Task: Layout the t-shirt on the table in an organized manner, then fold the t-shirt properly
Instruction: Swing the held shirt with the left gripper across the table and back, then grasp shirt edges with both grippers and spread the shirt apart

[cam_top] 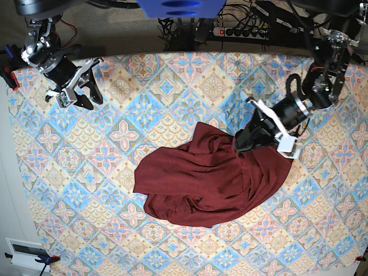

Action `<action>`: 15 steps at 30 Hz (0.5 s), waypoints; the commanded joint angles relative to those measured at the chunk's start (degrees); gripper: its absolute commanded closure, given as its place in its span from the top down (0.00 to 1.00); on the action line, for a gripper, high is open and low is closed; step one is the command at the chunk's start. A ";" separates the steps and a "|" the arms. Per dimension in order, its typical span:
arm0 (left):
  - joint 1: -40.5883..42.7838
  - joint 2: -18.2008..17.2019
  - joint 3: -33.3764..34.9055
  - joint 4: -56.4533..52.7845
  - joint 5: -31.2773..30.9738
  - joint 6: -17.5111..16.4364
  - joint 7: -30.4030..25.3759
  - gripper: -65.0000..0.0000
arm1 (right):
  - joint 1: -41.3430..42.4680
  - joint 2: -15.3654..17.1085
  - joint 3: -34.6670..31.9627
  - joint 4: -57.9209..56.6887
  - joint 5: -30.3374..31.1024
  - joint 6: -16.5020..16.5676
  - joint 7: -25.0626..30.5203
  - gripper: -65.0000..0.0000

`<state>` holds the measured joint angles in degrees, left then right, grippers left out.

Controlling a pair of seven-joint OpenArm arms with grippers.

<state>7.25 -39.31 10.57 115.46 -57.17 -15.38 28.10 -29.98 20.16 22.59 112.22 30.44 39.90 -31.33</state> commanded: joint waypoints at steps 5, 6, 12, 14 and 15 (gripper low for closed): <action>-5.71 7.62 12.42 -1.57 5.43 -1.11 -1.06 0.00 | -0.05 0.45 2.07 0.96 1.17 0.10 1.57 0.27; -6.32 9.20 14.97 -2.01 5.96 -1.11 -1.06 0.00 | -0.05 -0.25 2.60 0.96 1.17 0.10 1.57 0.27; -6.94 14.91 27.89 -3.33 11.14 -1.20 1.75 0.00 | 0.04 -2.89 7.43 0.96 1.17 0.10 1.49 0.27; -7.11 15.62 30.53 -3.42 14.05 -1.20 3.07 0.00 | 0.04 -3.24 7.70 0.96 1.17 0.10 1.49 0.27; -7.20 15.62 31.06 -3.42 15.45 -1.20 2.98 0.00 | 0.04 -3.24 7.61 0.96 1.17 0.10 1.49 0.27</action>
<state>0.97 -23.46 42.11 111.15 -41.19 -16.36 32.80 -29.93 16.19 29.85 112.22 30.44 39.90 -31.33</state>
